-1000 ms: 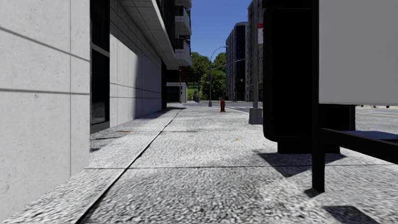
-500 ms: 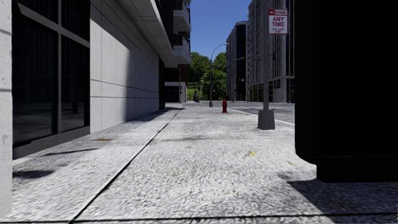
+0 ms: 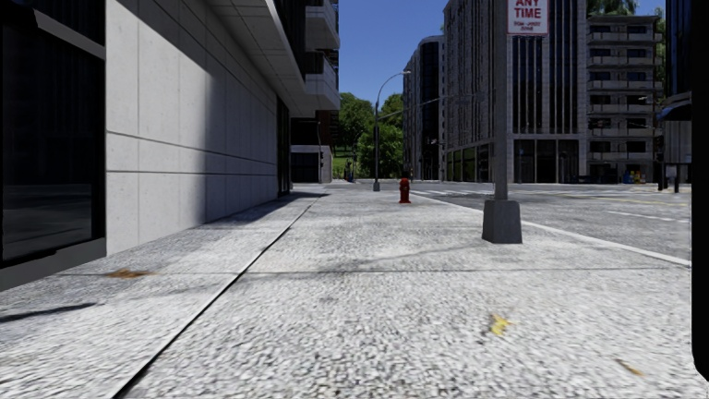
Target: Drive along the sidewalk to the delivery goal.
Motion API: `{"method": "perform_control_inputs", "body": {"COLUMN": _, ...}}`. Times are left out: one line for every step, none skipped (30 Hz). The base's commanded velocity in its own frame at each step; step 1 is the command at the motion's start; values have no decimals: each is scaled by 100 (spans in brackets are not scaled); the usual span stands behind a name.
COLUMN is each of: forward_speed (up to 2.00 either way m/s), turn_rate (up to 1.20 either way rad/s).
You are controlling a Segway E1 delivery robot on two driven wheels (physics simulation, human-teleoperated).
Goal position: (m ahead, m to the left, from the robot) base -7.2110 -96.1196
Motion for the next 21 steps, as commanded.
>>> {"method": "perform_control_inputs", "body": {"forward_speed": 200, "turn_rate": 0}}
{"method": "perform_control_inputs", "body": {"forward_speed": 200, "turn_rate": 0}}
{"method": "perform_control_inputs", "body": {"forward_speed": 200, "turn_rate": 0}}
{"method": "perform_control_inputs", "body": {"forward_speed": 200, "turn_rate": 0}}
{"method": "perform_control_inputs", "body": {"forward_speed": 200, "turn_rate": 0}}
{"method": "perform_control_inputs", "body": {"forward_speed": 200, "turn_rate": 0}}
{"method": "perform_control_inputs", "body": {"forward_speed": 200, "turn_rate": 0}}
{"method": "perform_control_inputs", "body": {"forward_speed": 200, "turn_rate": 0}}
{"method": "perform_control_inputs", "body": {"forward_speed": 200, "turn_rate": 0}}
{"method": "perform_control_inputs", "body": {"forward_speed": 200, "turn_rate": 0}}
{"method": "perform_control_inputs", "body": {"forward_speed": 200, "turn_rate": 0}}
{"method": "perform_control_inputs", "body": {"forward_speed": 200, "turn_rate": 0}}
{"method": "perform_control_inputs", "body": {"forward_speed": 200, "turn_rate": 0}}
{"method": "perform_control_inputs", "body": {"forward_speed": 200, "turn_rate": 0}}
{"method": "perform_control_inputs", "body": {"forward_speed": 200, "turn_rate": 0}}
{"method": "perform_control_inputs", "body": {"forward_speed": 200, "turn_rate": 0}}
{"method": "perform_control_inputs", "body": {"forward_speed": 200, "turn_rate": 0}}
{"method": "perform_control_inputs", "body": {"forward_speed": 200, "turn_rate": 0}}
{"method": "perform_control_inputs", "body": {"forward_speed": 200, "turn_rate": 0}}
{"method": "perform_control_inputs", "body": {"forward_speed": 200, "turn_rate": 0}}
{"method": "perform_control_inputs", "body": {"forward_speed": 200, "turn_rate": 0}}
